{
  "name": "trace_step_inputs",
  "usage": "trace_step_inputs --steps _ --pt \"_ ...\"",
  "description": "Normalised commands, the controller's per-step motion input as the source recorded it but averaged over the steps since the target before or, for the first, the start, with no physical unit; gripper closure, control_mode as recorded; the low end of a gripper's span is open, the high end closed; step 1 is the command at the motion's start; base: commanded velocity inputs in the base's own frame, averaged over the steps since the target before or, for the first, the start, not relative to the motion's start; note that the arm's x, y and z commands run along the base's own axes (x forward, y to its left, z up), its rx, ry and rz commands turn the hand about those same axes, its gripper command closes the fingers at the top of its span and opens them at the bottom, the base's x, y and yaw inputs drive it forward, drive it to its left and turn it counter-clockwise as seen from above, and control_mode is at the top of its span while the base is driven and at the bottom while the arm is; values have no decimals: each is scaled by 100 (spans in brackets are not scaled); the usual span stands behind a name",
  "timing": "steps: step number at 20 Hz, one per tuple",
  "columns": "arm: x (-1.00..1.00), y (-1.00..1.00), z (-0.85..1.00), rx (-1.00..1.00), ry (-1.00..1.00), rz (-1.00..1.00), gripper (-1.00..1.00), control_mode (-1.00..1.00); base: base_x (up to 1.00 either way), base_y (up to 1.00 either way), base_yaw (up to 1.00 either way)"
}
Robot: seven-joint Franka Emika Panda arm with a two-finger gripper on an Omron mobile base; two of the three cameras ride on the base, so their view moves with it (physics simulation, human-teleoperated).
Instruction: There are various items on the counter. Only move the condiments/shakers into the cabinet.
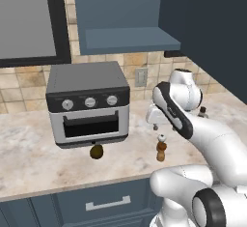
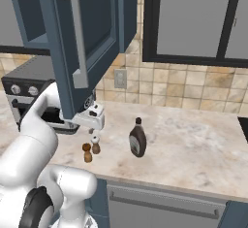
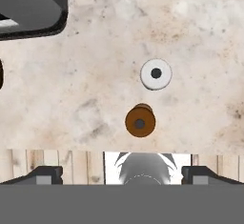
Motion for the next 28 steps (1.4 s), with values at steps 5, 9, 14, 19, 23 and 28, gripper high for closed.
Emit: trace_step_inputs --steps 5,9,14,19,23,28 --pt "0 26 -62 -10 13 0 -100 -100 0 0 0" --pt "-8 9 -55 -12 0 0 -100 -100 0 0 0" --pt "-21 0 -34 -7 -10 0 -100 -100 0 0 0" --pt "-5 0 -18 -1 -20 0 -100 -100 0 0 0" --pt "0 -15 -7 0 -7 0 -100 -100 0 0 0" --pt "0 -32 -4 0 -3 1 -100 -100 0 0 0"
